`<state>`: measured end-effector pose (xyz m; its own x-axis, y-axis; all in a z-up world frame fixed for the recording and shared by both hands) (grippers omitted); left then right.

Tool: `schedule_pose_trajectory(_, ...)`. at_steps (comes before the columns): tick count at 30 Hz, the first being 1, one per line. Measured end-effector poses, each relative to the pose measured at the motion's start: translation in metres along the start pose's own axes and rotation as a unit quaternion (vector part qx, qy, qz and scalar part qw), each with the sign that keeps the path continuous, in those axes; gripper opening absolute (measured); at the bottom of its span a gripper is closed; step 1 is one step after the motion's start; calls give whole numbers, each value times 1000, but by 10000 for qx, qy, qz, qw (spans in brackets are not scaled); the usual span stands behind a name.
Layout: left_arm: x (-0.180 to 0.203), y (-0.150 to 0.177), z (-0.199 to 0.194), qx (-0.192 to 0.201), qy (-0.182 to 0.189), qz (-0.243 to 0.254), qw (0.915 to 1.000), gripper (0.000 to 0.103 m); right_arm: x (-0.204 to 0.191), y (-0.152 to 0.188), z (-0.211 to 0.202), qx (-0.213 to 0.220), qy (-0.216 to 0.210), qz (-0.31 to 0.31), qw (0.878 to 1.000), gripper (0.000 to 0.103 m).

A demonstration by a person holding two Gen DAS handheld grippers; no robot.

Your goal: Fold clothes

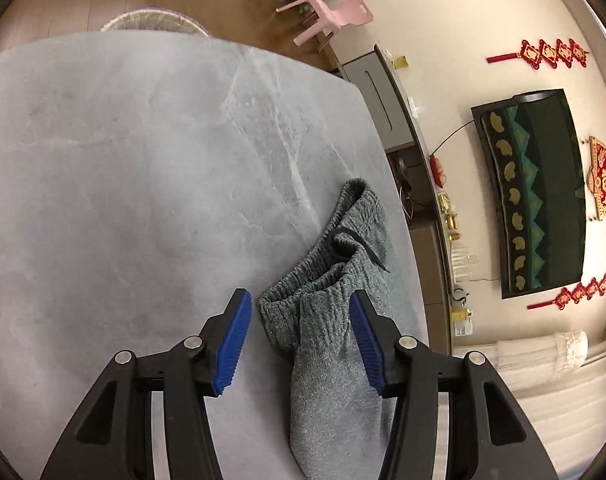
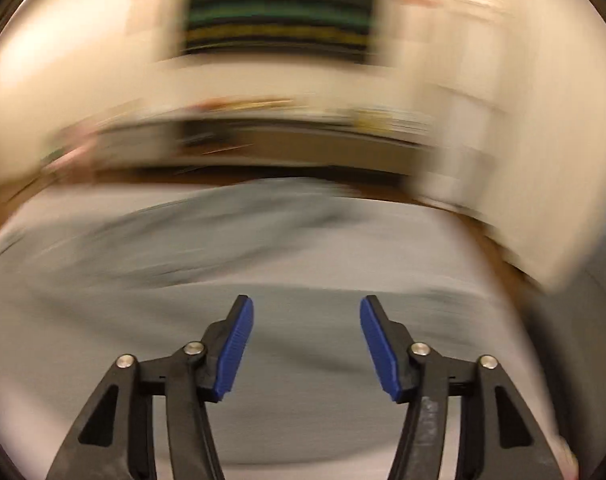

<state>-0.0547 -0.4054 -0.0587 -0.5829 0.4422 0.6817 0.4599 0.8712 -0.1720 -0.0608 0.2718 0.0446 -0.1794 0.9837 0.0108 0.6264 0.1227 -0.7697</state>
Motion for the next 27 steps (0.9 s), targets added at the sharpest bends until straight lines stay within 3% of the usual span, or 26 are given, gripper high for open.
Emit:
schedule_pose_trajectory(3, 17, 7, 11, -2, -142, 466, 9988, 57, -135, -28, 50, -449, -1604, -554, 9845, 63)
schedule_pose_trajectory(6, 27, 8, 14, 126, -146, 736, 9971, 57, -242, -67, 96, -811, -2347, -839, 9650, 63)
schedule_pose_trajectory(10, 50, 9, 21, 250, 228, 1389, 9897, 57, -360, -116, 138, -1137, -2768, -1309, 9451, 67)
schedule_pose_trajectory(12, 66, 22, 31, 30, 476, 2086, 9768, 57, -411, -131, 156, -1353, -2912, -1631, 9329, 70)
schedule_pose_trajectory(18, 86, 61, 22, -436, 1222, 3352, 9332, 56, -524, -139, 223, -2249, -2832, -2617, 8948, 71)
schedule_pose_trajectory(21, 80, 61, 20, -717, 1554, 3341, 9269, 55, -550, -122, 258, -2586, -2587, -3109, 8772, 71)
schedule_pose_trajectory(22, 78, 60, 20, -812, 1622, 3331, 9253, 55, -549, -115, 267, -2715, -2476, -3256, 8712, 68)
schedule_pose_trajectory(24, 73, 60, 22, -951, 1656, 3355, 9225, 55, -549, -114, 274, -2696, -2163, -3528, 8695, 5)
schedule_pose_trajectory(27, 67, 52, 21, -921, 1663, 3237, 9269, 55, -530, -152, 252, -1887, -1625, -3619, 8983, 2)
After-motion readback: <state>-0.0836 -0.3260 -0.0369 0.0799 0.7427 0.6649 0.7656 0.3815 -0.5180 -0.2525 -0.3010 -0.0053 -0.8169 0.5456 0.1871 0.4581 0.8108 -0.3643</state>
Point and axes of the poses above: each gripper's, at about its wrist camera, not at the fingertips, and z roughly the way its jaws point, x to its right, y to its underside, the point moved 3 cm from there along z, roughly the way its jaws point, and after that the axes turned 8 degrees about -y, right-handed, at the moved point
